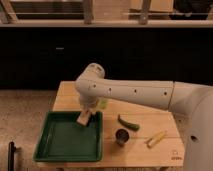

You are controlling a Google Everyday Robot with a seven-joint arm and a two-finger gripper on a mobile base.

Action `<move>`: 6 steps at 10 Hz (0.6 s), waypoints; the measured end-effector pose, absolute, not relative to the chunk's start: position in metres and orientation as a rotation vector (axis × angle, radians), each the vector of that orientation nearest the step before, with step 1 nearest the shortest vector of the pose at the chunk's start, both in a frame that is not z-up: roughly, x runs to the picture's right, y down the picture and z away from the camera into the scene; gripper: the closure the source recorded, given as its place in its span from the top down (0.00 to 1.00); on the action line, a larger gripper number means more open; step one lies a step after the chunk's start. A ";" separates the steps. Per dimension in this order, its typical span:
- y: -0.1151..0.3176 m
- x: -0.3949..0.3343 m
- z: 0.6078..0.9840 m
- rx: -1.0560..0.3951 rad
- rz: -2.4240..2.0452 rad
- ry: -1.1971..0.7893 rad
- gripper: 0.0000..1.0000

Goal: Wipe tray with eraser

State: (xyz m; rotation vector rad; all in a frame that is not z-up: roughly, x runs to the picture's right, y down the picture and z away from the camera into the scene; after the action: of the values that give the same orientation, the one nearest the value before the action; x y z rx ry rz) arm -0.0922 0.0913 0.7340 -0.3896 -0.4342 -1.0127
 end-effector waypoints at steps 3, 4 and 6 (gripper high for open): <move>0.100 -0.104 0.733 -0.390 -1.019 -0.461 0.00; 0.103 -0.105 0.733 -0.391 -1.017 -0.467 0.00; 0.109 -0.109 0.731 -0.392 -1.013 -0.485 0.00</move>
State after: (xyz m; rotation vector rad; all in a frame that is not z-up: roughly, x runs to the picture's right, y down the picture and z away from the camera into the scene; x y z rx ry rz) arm -0.1093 0.1092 0.7314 -0.3923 -0.4850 -1.0126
